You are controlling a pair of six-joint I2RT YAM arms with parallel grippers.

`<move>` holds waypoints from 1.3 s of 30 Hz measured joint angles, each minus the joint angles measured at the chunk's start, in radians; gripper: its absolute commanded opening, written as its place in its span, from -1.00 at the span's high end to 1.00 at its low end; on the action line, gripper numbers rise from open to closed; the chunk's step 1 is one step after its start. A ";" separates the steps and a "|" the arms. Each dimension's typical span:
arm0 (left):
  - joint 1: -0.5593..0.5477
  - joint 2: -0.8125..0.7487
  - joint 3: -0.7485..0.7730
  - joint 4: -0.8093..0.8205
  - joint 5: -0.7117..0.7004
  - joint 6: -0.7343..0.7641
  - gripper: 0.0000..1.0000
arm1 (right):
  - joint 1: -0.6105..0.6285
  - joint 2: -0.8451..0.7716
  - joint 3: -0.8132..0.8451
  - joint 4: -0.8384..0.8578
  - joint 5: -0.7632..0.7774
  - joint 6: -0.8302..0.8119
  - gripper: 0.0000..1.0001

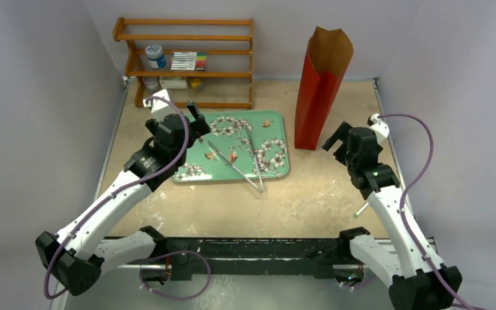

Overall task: Take the fake bread out of the paper bag
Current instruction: Pick up the paper bag from the center of the board.

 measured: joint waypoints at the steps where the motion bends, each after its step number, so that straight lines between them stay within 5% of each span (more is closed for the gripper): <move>1: 0.000 0.013 0.018 -0.003 0.004 -0.003 -1.00 | 0.000 -0.011 0.000 0.000 -0.001 -0.006 -1.00; 8: 0.016 0.116 0.127 -0.024 0.047 -0.033 -1.00 | 0.023 -0.094 0.028 0.007 -0.019 -0.091 -1.00; 15: 0.085 0.140 0.129 -0.027 0.116 -0.086 -0.99 | 0.113 0.021 0.203 0.034 -0.071 -0.190 -1.00; 21: 0.092 0.146 0.129 -0.027 0.147 -0.111 -0.99 | 0.288 0.105 0.280 0.000 0.059 -0.202 -1.00; 39: 0.092 0.175 0.129 -0.018 0.184 -0.123 -0.98 | 0.314 0.240 0.689 -0.014 0.288 -0.320 -1.00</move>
